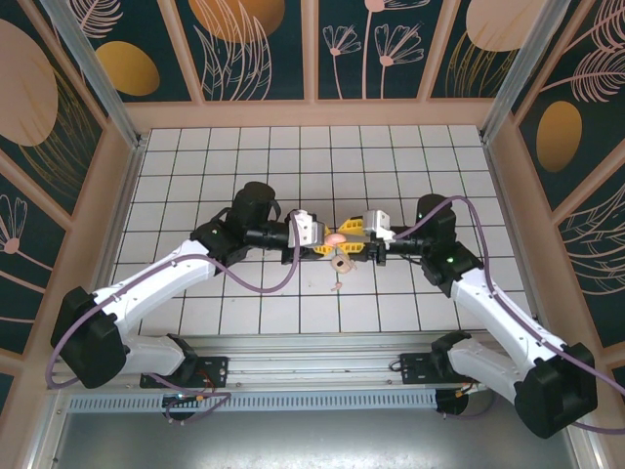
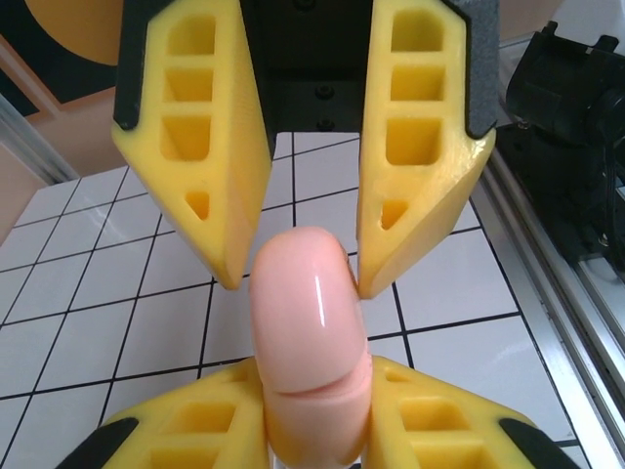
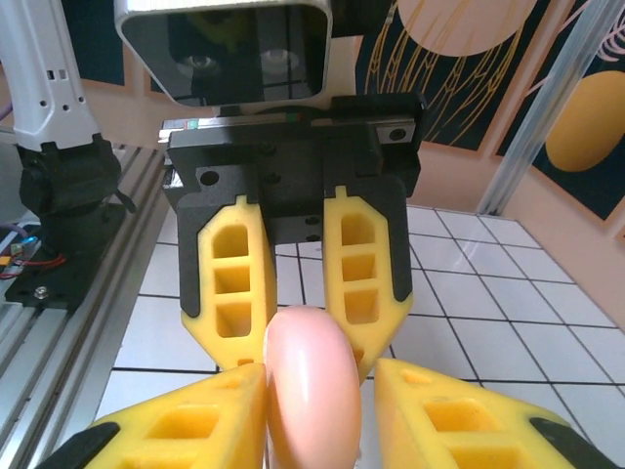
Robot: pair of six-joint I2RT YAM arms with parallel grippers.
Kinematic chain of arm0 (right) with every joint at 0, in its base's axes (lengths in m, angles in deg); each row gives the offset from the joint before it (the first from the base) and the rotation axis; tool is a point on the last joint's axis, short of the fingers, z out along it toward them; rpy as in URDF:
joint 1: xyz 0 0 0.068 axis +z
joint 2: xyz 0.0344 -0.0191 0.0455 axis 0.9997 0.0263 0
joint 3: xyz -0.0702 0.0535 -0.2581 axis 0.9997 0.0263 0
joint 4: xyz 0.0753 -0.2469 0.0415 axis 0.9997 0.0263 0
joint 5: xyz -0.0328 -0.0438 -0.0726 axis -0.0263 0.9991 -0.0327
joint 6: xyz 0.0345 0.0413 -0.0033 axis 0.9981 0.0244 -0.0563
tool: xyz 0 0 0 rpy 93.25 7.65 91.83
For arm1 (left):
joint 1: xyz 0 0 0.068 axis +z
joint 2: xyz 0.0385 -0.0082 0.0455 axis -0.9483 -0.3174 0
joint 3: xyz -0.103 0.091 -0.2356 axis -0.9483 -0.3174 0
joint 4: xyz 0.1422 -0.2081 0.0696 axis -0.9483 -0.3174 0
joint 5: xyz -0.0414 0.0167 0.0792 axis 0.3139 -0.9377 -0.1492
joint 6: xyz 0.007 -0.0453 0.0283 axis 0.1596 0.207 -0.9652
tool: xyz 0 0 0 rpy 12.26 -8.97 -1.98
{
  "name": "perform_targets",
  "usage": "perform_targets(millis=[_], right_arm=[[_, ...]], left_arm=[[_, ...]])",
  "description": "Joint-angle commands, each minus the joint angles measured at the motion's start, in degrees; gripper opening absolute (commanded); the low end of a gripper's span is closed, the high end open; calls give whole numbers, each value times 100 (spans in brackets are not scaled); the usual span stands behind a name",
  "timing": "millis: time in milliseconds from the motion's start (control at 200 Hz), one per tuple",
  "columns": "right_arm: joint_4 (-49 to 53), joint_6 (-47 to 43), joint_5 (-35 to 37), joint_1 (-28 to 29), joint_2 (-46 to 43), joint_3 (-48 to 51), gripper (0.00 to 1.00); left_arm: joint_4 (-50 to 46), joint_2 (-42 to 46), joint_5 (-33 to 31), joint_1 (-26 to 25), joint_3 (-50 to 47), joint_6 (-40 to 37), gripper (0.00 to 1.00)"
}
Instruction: Insert the wireless bluetooth earbuds into the charging case
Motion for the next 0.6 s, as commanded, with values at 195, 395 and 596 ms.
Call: perform_targets(millis=[195,395,596], right_arm=[[-749,380,723,-66,4,75,34],[-966,507,738,-66,-49,140,35],[-1016,736,547,-136,-278,276,39]], left_arm=[[262,163,301,-54,-271,272,24],[447,167,283,-50,-353,428,23],[1217,155,352,1,-689,1073,21]])
